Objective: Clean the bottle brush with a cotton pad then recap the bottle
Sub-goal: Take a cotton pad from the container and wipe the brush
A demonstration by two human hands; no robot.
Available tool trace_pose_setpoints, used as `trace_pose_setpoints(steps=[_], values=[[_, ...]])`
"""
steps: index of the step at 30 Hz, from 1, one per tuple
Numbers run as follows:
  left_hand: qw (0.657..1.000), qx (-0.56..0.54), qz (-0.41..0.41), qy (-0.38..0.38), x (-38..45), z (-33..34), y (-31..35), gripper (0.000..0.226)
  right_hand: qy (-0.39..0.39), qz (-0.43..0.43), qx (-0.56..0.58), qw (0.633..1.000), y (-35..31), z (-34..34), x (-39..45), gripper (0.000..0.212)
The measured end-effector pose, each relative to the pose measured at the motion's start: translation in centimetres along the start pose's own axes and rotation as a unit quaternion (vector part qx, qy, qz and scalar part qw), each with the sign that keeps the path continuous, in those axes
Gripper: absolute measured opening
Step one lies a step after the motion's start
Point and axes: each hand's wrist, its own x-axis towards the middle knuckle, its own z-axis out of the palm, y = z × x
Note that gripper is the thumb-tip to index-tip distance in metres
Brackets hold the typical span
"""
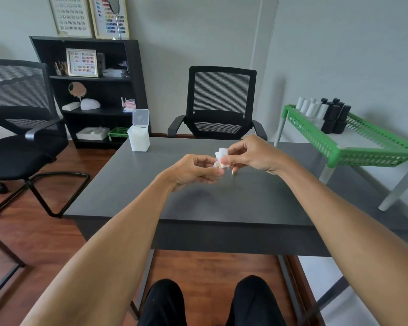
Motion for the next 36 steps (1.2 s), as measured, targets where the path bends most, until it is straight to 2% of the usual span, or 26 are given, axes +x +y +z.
trace_pose_setpoints(steps=[4,8,12,16,19,23,29,32,36], values=[[0.999,-0.037,-0.008,-0.019,-0.1,0.2,0.0,0.035,0.024,-0.017,-0.013,0.999,0.0,-0.1,-0.3,0.03],[0.999,-0.044,-0.006,-0.013,-0.1,0.2,0.2,0.025,0.052,-0.032,-0.018,0.998,0.0,0.0,-0.3,0.028],[0.999,-0.037,-0.003,-0.002,0.1,0.2,0.4,0.026,0.076,-0.041,-0.042,0.995,0.0,0.1,-0.5,0.031],[0.999,-0.034,0.001,0.008,0.1,0.1,0.4,0.032,0.095,-0.057,-0.077,0.991,0.2,0.3,-0.4,0.021],[0.999,-0.04,0.002,0.013,0.1,-0.2,0.5,0.031,0.09,-0.054,-0.032,0.994,0.4,0.4,-0.5,0.018],[0.999,-0.048,0.011,0.016,0.0,-0.6,0.8,0.025,0.133,-0.046,0.054,0.989,0.6,0.2,-0.4,0.012],[0.999,-0.042,0.008,0.021,0.1,-0.7,0.8,0.034,0.074,-0.033,0.05,0.995,0.1,0.4,-0.3,0.013],[0.999,-0.04,0.005,0.02,0.0,-0.6,0.7,0.03,0.05,-0.028,0.057,0.997,-0.2,0.6,-0.4,0.009],[1.0,-0.022,0.008,0.02,0.0,-0.6,0.7,0.024,0.041,-0.024,0.056,0.997,-0.5,0.5,-0.6,0.015]])
